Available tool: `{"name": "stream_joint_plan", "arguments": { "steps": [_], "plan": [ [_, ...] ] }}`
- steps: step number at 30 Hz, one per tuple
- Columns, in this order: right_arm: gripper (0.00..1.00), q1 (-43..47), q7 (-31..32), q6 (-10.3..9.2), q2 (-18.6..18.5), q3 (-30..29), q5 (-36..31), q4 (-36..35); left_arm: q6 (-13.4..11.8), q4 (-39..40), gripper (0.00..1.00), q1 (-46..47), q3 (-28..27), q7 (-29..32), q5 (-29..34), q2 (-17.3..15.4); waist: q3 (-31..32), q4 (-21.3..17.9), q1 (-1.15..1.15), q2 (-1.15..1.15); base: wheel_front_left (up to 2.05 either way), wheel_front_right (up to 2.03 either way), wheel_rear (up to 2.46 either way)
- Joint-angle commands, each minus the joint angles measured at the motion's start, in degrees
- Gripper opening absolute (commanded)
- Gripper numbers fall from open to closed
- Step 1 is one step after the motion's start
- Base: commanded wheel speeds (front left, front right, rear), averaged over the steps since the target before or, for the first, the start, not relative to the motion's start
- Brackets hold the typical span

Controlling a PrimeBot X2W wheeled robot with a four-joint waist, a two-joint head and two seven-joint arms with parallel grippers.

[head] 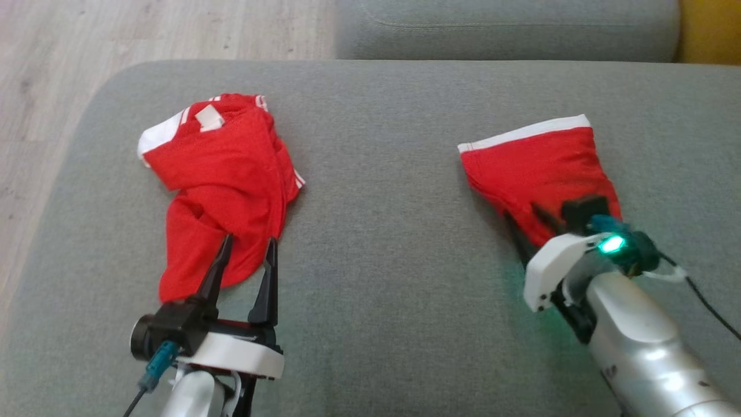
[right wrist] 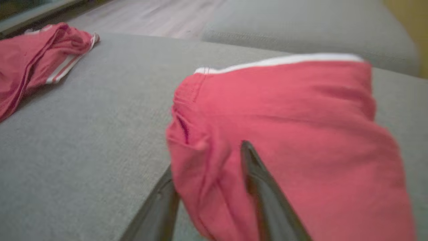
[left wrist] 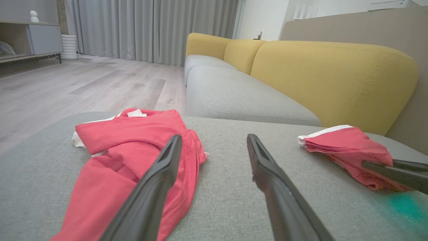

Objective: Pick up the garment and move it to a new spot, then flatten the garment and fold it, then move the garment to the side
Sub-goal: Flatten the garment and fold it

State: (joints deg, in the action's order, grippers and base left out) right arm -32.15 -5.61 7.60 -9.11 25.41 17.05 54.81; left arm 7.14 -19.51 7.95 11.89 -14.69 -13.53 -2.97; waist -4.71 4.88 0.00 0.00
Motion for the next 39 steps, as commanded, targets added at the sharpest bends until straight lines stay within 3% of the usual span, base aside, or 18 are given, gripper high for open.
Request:
{"name": "stream_joint_plan", "arguments": {
  "steps": [1, 8, 15, 19, 24, 25, 26, 32, 39],
  "plan": [
    [1.0, -0.7, -2.4, -0.11, 0.0, -0.7, -0.5, -1.8, 0.1, 2.2, 1.0, 1.8, -1.9, -0.3, 0.5, -0.1, 0.0, -0.7, 0.0, 0.0, 0.0, 0.0, 0.0],
    [1.0, 2.0, -8.6, -0.11, 1.1, -10.6, -4.3, -5.0, 0.1, 3.2, 1.0, 1.9, -1.9, -0.3, 0.5, 0.0, -0.2, -3.1, 0.0, 0.0, 0.0, 0.0, 0.0],
    [1.0, 11.7, -9.4, -0.11, 4.9, -24.5, -12.0, -22.7, 0.2, 4.5, 1.0, 1.8, -1.7, -0.3, 0.7, 0.0, -1.0, -5.8, 0.0, 0.0, 0.0, 0.0, 0.0],
    [1.0, 15.9, -9.4, -0.11, 6.0, -27.4, -14.6, -29.7, 0.2, 4.7, 1.0, 2.2, -1.5, -0.3, 0.7, 0.0, -2.0, -6.3, 0.0, 0.0, 0.0, 0.0, 0.0],
    [1.0, 14.5, -9.0, -0.11, 6.2, -28.3, -15.2, -31.8, 0.3, 4.8, 1.0, 3.5, -0.5, -0.3, 0.8, 0.0, -4.7, -5.1, 0.0, 0.0, 0.0, 0.0, 0.0],
    [0.71, 13.6, -8.3, -0.11, 6.2, -28.3, -14.7, -31.7, 0.3, 4.8, 1.0, 3.8, -0.3, -0.3, 0.8, 0.0, -5.5, -4.7, 0.0, 0.0, 0.0, 0.0, 0.0],
    [0.0, 12.6, -7.6, -0.11, 6.2, -28.6, -14.6, -31.6, 0.3, 4.8, 1.0, 4.2, 0.0, -0.3, 0.7, 0.0, -6.4, -4.1, 0.0, 0.0, 0.0, 0.0, 0.0],
    [0.0, 4.3, -2.5, -0.11, 6.2, -30.2, -18.3, -27.2, 0.3, 4.5, 1.0, 6.5, 1.3, -0.3, 0.3, 0.1, -11.4, -0.8, 0.0, 0.0, 0.0, 0.0, 0.0],
    [0.0, -4.2, 1.6, -0.11, 6.2, -35.3, -25.1, -15.7, 0.3, 4.5, 1.0, 8.8, 2.4, -0.3, -0.4, 0.1, -15.2, 2.0, 0.0, 0.0, 0.0, 0.0, 0.0]
  ]
}}
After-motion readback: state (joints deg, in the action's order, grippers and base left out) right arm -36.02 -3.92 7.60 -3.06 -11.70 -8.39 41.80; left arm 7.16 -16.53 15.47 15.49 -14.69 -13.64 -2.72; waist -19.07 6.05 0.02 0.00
